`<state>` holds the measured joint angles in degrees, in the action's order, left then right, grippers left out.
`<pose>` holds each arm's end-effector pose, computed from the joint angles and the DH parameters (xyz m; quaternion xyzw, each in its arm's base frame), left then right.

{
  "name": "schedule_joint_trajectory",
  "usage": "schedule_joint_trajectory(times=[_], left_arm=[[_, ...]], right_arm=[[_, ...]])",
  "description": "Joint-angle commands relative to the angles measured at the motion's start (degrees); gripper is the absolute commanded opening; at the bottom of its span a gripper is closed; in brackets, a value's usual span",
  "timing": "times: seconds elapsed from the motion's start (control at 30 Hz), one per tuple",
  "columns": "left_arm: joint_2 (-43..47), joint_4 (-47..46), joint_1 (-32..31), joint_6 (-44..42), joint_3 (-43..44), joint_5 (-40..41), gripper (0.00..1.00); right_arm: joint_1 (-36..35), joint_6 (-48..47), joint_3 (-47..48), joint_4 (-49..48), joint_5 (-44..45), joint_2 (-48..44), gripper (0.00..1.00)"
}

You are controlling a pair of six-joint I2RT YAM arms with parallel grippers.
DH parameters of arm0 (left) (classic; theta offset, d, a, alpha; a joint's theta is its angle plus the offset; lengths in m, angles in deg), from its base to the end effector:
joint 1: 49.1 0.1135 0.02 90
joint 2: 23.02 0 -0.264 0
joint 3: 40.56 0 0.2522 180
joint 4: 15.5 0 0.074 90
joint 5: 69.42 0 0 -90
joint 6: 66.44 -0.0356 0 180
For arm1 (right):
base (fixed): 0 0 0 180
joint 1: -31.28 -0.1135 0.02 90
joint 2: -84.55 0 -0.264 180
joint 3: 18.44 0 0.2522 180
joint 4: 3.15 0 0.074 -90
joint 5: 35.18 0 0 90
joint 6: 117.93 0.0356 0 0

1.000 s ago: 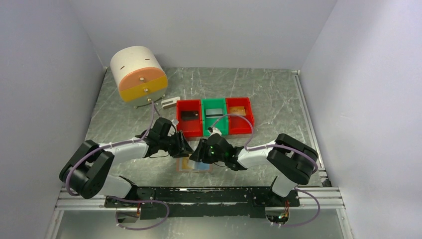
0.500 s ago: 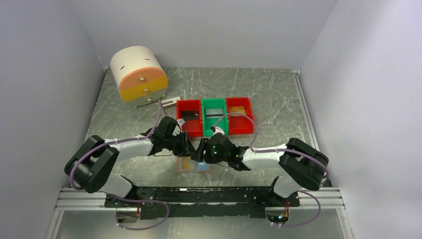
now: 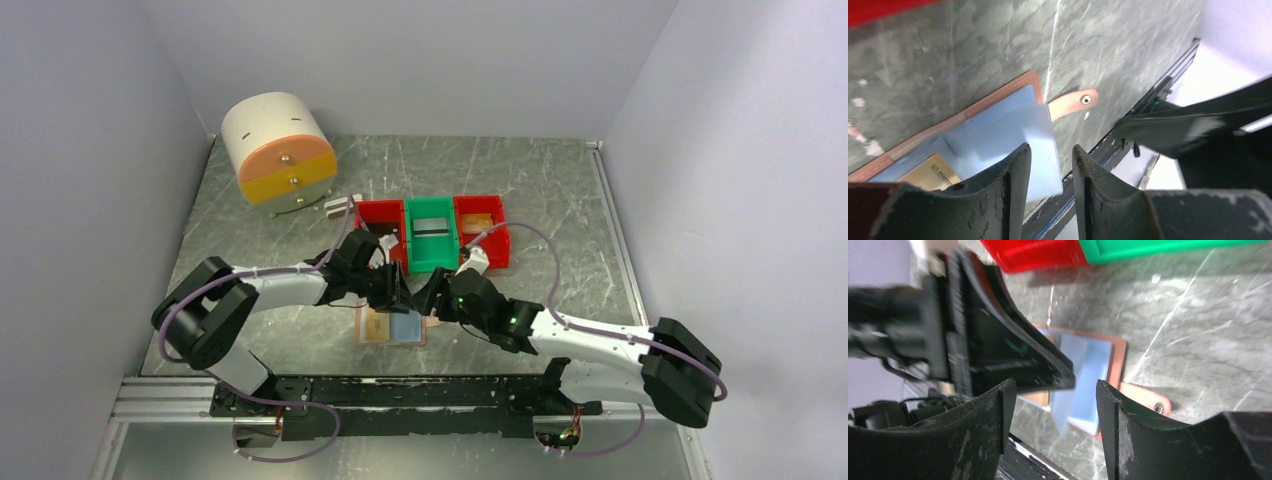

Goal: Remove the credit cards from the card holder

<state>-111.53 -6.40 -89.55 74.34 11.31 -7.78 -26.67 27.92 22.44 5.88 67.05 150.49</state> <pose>0.2090 -0.2004 0.1515 0.0111 0.9028 -0.4197 0.0933 0.1289 0.1917 0.1868 0.0338 0.8791 0.3391 0.3334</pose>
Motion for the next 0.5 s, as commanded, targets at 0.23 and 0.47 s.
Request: schedule_joint_trajectory(times=[0.23,0.47], left_arm=[[5.19,9.78,-4.30,-2.64,3.75,10.83,0.47],[19.52,16.96,-4.23,0.94,0.40,26.95,0.67]], right_arm=[[0.37,3.04,-3.28,0.94,11.02,-9.07,0.63],[0.40,6.69,-2.97,0.87,12.75,-9.17,0.72]])
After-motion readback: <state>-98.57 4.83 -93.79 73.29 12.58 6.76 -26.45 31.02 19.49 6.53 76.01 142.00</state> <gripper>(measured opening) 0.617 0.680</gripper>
